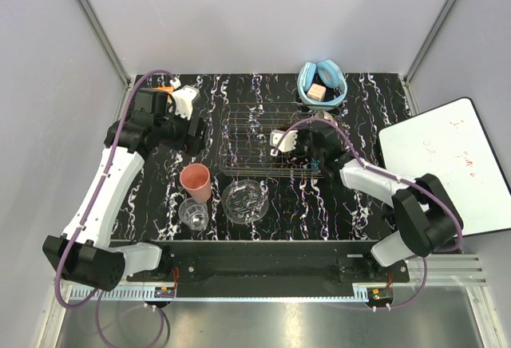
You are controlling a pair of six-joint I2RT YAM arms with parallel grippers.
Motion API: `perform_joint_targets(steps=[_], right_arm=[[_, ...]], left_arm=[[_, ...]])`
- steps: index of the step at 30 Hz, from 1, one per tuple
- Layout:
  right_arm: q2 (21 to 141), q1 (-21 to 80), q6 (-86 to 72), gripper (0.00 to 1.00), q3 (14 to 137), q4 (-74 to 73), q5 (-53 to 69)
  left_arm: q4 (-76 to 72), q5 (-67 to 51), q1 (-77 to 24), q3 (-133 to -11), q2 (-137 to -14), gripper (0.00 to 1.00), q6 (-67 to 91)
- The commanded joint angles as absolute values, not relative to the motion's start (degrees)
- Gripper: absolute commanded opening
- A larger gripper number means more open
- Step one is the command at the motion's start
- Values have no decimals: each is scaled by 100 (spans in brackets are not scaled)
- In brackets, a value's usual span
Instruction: Load the mixed dishes into the dish rack
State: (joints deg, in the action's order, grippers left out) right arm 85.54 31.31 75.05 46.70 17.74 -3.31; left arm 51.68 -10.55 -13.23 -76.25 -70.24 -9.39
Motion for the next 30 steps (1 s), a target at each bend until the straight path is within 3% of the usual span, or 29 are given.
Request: perform_joint_targets(steps=[1, 6, 7, 8, 10, 11, 20, 22, 23, 28, 30], right_arm=[[8639, 3015, 7260, 0, 4878, 2566, -281], [8727, 3015, 6979, 1, 4764, 2997, -474], [8719, 3015, 6961, 6, 4738, 3023, -501], [8710, 3015, 6926, 17, 4703, 3154, -518], [8658, 3015, 6786, 24, 4615, 3278, -615], [8640, 3015, 6733, 32, 4588, 3339, -633], [8078, 3111, 5943, 65, 4649, 2901, -1036], [7823, 3225, 5758, 95, 4693, 2560, -1300], [7727, 3278, 5522, 100, 4746, 2410, -1396], [6812, 4119, 4118, 100, 5000, 1077, -2440], [6698, 4271, 1959, 100, 5832, 6, -3222]], left_arm=[[4931, -1186, -1266, -7611, -6855, 99, -984], [4913, -1230, -1239, -7620, -6891, 99, -967], [4930, -1248, -1239, -7620, -6891, 99, -967], [4931, -1248, -1239, -7629, -6899, 99, -975], [4931, -1248, -1230, -7638, -6882, 99, -984], [4922, -1239, -1230, -7638, -6882, 99, -976], [4975, -1178, -1230, -7673, -6812, 99, -1002], [5001, -1169, -1230, -7708, -6812, 99, -1002], [5018, -1169, -1230, -7734, -6812, 99, -1002], [5168, -1029, -1230, -7892, -6733, 99, -1090], [5229, -897, -1230, -7910, -6671, 99, -1151]])
